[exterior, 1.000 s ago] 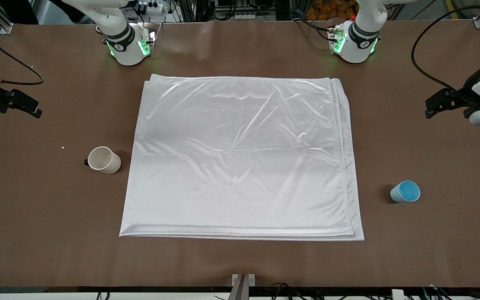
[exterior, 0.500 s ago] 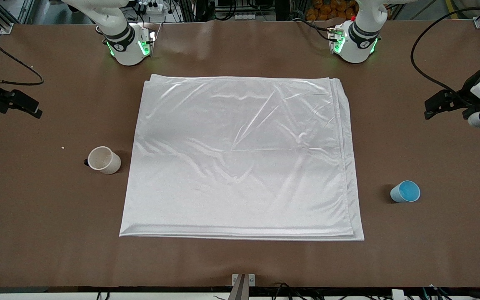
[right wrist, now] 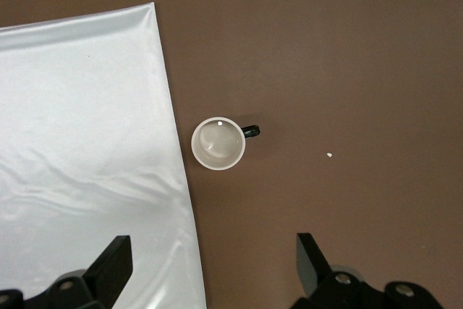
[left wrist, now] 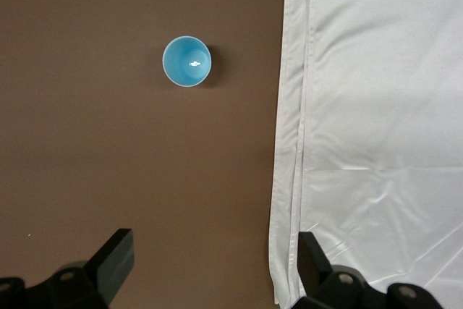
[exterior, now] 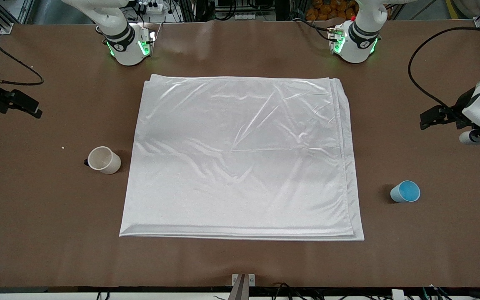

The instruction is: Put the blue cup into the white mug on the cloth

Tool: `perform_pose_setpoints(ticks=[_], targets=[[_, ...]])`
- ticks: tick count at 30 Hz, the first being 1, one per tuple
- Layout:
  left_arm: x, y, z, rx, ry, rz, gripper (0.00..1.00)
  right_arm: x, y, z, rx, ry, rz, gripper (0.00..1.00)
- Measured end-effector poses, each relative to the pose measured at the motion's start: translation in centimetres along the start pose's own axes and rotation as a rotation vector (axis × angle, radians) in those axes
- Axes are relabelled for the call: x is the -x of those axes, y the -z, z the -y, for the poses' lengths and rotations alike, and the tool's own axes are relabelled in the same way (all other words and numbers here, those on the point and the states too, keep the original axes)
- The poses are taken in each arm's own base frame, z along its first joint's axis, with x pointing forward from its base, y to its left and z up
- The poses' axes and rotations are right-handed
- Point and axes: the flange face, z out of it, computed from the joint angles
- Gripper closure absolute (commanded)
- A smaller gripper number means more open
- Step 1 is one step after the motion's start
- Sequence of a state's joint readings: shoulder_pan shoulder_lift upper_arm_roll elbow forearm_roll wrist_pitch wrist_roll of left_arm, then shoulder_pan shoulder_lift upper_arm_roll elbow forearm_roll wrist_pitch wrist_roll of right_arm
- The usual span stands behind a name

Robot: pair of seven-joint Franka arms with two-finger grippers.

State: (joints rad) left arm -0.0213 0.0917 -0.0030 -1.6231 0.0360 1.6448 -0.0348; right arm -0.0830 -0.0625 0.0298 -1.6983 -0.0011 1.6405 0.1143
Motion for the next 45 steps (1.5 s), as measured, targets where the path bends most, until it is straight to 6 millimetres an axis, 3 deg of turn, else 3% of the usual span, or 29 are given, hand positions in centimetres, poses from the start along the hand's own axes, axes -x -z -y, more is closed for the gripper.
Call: perform_pose_setpoints(ticks=[12, 21, 33, 45], targets=[[-3.9, -5.6, 2.8, 0.002, 0.044, 0.029, 0.0, 0.0, -0.1, 0.0, 0.0, 0.0, 0.002, 0.0], [-5.6, -9.3, 4.7, 0.005, 0.038, 0.042, 0.0, -0.1, -0.2, 0.0, 0.0, 0.0, 0.002, 0.0], [-7.2, -14.4, 9.9, 0.015, 0.013, 0.058, 0.0, -0.4, -0.6, 0.1, 0.0, 0.001, 0.0, 0.0], [-9.4, -21.7, 10.0, 0.02, -0.013, 0.074, 0.0, -0.9, -2.4, 0.1, 0.0, 0.105, 0.005, 0.0]])
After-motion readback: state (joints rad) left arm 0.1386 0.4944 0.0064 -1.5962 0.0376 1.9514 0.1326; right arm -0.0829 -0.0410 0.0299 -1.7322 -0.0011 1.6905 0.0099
